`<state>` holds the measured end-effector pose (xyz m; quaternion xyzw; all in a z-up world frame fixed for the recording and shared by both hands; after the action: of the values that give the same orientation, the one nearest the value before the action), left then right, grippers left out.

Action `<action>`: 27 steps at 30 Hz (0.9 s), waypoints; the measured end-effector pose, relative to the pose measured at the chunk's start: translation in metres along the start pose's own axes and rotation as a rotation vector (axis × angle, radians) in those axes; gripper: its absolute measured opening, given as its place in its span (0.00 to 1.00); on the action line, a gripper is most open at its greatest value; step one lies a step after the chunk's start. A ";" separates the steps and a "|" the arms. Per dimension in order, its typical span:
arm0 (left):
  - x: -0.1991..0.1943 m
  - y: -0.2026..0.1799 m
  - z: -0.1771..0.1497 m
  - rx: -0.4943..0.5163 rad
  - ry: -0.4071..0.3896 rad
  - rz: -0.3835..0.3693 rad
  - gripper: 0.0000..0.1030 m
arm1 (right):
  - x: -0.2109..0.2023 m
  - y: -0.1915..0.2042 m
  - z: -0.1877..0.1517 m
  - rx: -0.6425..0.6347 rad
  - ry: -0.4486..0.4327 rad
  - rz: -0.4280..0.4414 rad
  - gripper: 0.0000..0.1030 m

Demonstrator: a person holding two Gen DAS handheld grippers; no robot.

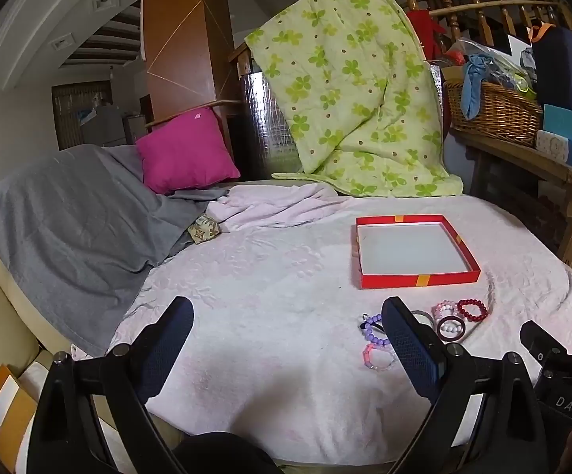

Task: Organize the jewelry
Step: 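Move both grippers toward the bracelets lying beside the red box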

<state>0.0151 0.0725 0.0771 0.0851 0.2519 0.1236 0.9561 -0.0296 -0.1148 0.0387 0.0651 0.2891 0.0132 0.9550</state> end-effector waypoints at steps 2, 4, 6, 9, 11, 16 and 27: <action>-0.002 -0.004 -0.007 -0.002 0.002 0.006 0.93 | 0.001 -0.001 -0.003 -0.005 0.002 -0.005 0.99; -0.004 -0.008 -0.009 -0.002 0.005 0.012 0.93 | 0.001 -0.001 -0.003 -0.006 0.004 -0.004 0.99; -0.004 -0.011 -0.010 0.003 0.008 0.013 0.93 | 0.001 -0.001 -0.003 -0.006 0.004 -0.003 0.99; -0.004 -0.014 -0.012 0.009 0.011 0.013 0.93 | 0.003 0.000 -0.001 0.000 0.000 0.000 0.99; -0.003 -0.015 -0.012 0.011 0.013 0.010 0.93 | 0.004 -0.002 -0.008 0.002 -0.004 -0.001 0.99; -0.002 -0.017 -0.015 0.016 0.014 0.011 0.93 | 0.010 0.000 -0.015 0.011 -0.003 -0.002 0.99; 0.000 -0.023 -0.021 0.024 0.020 0.010 0.93 | 0.004 -0.006 -0.002 -0.011 0.002 -0.019 0.99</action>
<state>0.0087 0.0525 0.0537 0.0968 0.2623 0.1262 0.9518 -0.0276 -0.1205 0.0336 0.0568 0.2905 0.0056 0.9552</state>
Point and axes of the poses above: each gripper's, at about its wrist camera, not at the fingertips, and x roughly the way its jaws point, y to its left, z to its top, the point moved 5 cm from there along x, roughly the way its jaws point, and after that the axes turned 12 degrees about z, right-handed, at the moved point
